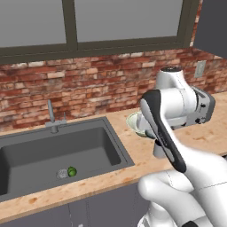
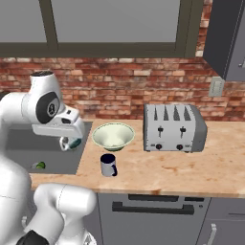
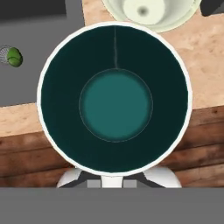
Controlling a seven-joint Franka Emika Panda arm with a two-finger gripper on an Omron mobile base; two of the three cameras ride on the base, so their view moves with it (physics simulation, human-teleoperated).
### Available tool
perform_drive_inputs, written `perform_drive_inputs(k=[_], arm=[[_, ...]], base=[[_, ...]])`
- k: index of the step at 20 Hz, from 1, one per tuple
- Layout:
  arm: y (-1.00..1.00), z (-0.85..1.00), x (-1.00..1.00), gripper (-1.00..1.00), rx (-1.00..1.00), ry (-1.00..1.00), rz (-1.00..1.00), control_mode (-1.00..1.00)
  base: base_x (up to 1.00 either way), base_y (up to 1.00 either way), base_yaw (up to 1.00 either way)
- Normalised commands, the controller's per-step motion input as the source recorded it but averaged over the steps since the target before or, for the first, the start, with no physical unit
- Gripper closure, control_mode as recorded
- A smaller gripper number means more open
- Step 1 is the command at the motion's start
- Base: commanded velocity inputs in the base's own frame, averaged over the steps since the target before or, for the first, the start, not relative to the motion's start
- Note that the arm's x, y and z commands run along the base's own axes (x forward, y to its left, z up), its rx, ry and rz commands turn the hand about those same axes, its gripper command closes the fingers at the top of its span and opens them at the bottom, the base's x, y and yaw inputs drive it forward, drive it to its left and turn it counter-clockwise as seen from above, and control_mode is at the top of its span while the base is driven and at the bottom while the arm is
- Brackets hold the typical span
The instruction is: Clear the mugs and bowl far away from the sink.
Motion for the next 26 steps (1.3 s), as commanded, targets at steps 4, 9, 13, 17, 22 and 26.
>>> perform_drive_inputs(k=[4, 9, 13, 17, 22, 26], arm=[[-0.03, 0.54, -0.45, 1.00, 0.00, -0.15, 0.00, -1.00], [-0.04, 0.38, -0.26, 1.00, 0.00, -0.20, 0.00, -1.00], [-0.05, 0.28, -0.04, 1.00, 0.00, -0.03, 0.00, -1.00], [-0.05, 0.35, -0.43, 1.00, 0.03, 0.00, 0.00, -1.00], [0.00, 0.16, -0.51, 1.00, 0.02, 0.00, -0.02, 1.00], [0.00, 0.00, 0.00, 1.00, 0.00, 0.00, 0.00, 1.00]], base=[[0.00, 0.00, 0.00], [0.00, 0.00, 0.00], [0.00, 0.00, 0.00], [0.00, 0.00, 0.00], [-0.35, -0.07, -0.05], [-0.38, -0.15, -0.65]])
